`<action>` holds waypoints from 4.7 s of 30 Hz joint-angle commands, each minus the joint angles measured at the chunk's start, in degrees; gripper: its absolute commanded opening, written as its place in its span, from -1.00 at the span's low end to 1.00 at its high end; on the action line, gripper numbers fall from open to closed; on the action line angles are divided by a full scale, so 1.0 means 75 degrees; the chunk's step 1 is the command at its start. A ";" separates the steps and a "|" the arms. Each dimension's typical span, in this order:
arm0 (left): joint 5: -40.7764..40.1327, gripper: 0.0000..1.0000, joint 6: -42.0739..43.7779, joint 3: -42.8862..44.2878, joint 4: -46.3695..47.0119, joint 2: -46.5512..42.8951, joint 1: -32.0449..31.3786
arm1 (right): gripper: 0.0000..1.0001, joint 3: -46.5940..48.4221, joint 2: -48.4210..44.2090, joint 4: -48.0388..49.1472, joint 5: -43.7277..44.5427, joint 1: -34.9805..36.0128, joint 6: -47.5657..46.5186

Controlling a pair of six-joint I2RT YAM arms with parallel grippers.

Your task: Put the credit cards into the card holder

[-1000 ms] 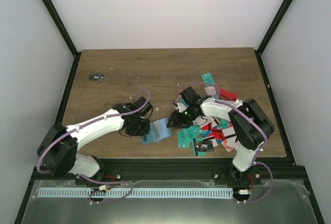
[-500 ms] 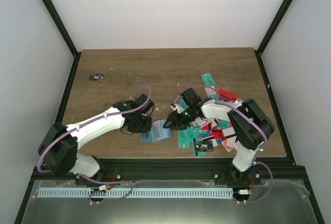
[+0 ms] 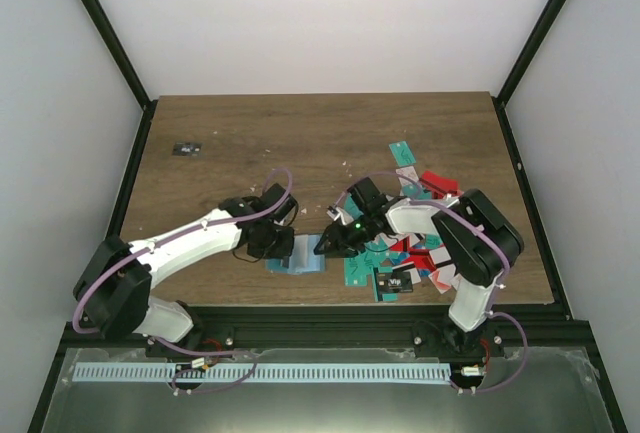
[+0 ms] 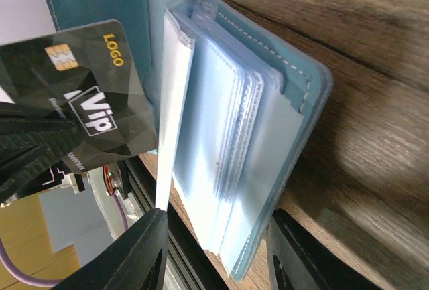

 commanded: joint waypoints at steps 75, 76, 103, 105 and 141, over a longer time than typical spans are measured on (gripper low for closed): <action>0.1337 -0.92 0.0212 0.0811 0.0495 0.0096 -0.0126 | -0.99 0.0338 -0.0456 -0.0012 0.0599 0.0513 0.1067; 0.1280 -0.92 0.0238 0.0785 0.0511 0.0165 -0.0127 | -0.99 0.0326 -0.0468 -0.0018 0.0605 0.0513 0.1062; 0.0904 -0.92 0.0382 -0.0631 0.1529 -0.0126 0.0156 | -0.28 0.0222 -0.0115 -0.0927 0.1465 0.0499 -0.0226; 0.1031 -0.92 0.0273 -0.0716 0.1678 -0.0201 0.0204 | -0.21 0.0308 -0.0195 -0.1162 0.1559 0.0498 -0.0372; 0.2210 -0.92 -0.0073 -0.1746 0.3263 -0.0259 0.0703 | -0.71 -0.0353 -0.0261 -0.0804 0.1783 0.0493 -0.0028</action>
